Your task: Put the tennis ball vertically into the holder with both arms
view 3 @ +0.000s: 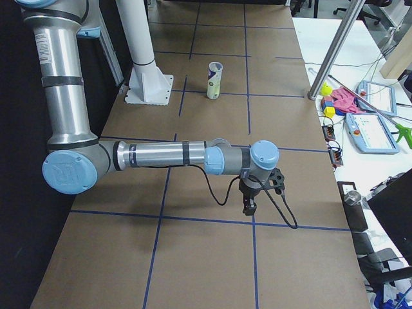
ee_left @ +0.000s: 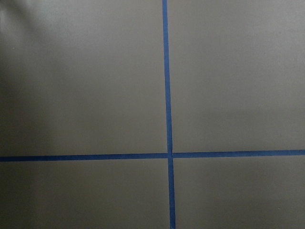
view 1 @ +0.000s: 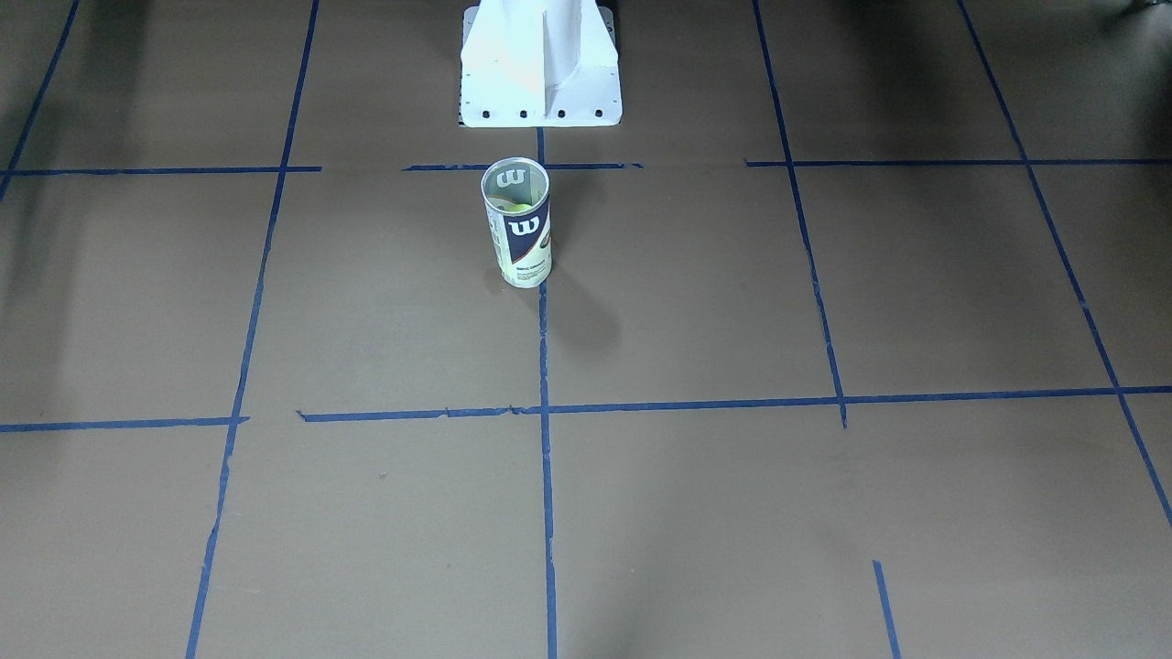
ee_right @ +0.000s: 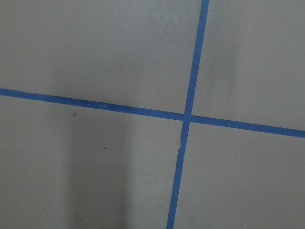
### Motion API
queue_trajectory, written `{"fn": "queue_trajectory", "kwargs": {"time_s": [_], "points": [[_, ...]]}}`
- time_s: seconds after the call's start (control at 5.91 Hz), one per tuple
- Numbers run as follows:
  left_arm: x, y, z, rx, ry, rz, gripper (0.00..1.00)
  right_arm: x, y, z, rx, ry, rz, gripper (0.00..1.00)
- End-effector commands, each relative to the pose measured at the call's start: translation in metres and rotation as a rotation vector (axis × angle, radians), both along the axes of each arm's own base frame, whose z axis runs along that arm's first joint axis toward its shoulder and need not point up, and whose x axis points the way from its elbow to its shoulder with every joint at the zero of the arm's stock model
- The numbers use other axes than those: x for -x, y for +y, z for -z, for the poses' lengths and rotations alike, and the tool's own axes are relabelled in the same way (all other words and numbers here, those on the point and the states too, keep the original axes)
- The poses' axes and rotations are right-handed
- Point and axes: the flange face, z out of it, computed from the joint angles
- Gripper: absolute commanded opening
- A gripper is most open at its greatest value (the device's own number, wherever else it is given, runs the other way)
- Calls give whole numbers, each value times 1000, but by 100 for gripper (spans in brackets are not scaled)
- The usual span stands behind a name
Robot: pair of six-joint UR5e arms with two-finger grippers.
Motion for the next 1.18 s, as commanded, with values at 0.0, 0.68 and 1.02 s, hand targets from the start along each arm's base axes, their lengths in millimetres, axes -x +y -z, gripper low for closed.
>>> {"fn": "queue_trajectory", "kwargs": {"time_s": [0.0, 0.68, 1.02], "points": [[-12, 14, -25, 6, -16, -24, 100, 0, 2, -6, 12, 5, -1, 100], [-18, 32, -36, 52, 28, -37, 100, 1, 1, -8, 19, 3, -1, 100], [-17, 41, -38, 120, 29, -36, 100, 1, 2, -5, 12, -1, -1, 100]]}}
